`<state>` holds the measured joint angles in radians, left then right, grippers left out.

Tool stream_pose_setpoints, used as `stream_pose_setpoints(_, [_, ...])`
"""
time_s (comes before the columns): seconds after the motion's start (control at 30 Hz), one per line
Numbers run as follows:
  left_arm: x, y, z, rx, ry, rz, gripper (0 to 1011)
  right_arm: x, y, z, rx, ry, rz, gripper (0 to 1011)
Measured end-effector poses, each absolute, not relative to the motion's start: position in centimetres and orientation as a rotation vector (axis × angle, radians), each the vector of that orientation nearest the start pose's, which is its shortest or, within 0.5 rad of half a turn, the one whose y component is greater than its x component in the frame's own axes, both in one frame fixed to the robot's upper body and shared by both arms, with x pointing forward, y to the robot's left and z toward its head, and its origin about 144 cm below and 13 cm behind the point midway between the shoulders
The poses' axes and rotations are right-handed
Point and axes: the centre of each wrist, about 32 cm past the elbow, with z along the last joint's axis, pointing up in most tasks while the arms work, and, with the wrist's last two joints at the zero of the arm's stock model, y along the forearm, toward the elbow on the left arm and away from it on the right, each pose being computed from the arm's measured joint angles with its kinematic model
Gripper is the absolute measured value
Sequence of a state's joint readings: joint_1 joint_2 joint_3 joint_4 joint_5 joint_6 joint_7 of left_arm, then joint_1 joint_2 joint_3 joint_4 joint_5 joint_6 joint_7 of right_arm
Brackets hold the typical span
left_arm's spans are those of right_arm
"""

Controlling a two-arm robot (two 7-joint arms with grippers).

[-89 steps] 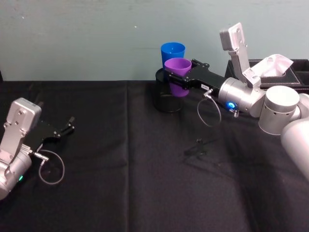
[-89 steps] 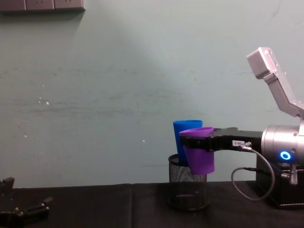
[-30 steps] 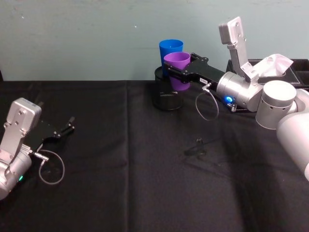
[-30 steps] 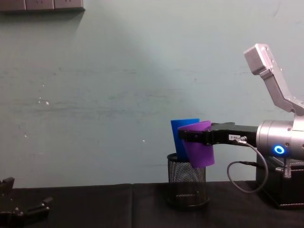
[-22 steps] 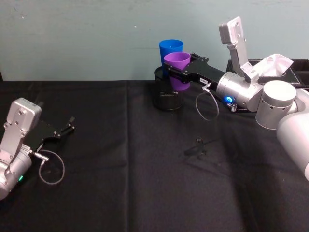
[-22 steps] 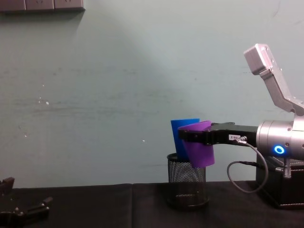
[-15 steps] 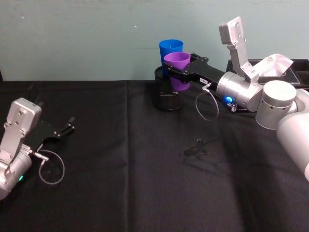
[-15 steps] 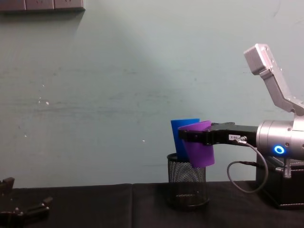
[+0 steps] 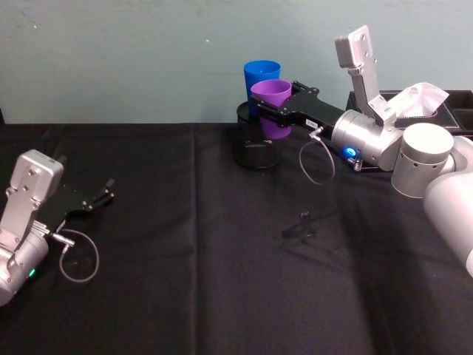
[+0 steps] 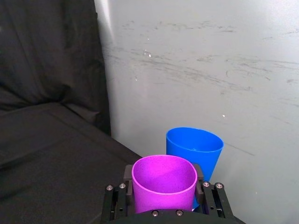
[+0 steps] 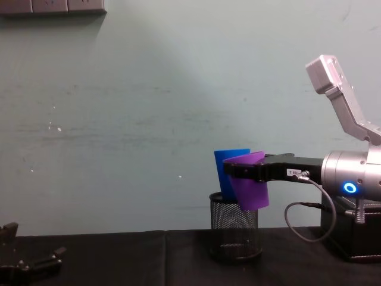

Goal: Pick up one cup with a gripper and tap it against the other cup.

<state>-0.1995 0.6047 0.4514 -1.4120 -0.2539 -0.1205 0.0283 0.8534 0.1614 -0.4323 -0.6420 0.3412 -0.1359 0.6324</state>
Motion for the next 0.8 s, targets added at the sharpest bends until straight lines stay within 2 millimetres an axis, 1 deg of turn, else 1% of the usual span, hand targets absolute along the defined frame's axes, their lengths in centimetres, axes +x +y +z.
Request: stream_pose_setpoints(0.8, [48.86, 30.97, 113.98, 0.304, -0.285, 1.248, 1000, 66.56, -23.57, 120.91, -0.077, -0.044, -0.806, 726])
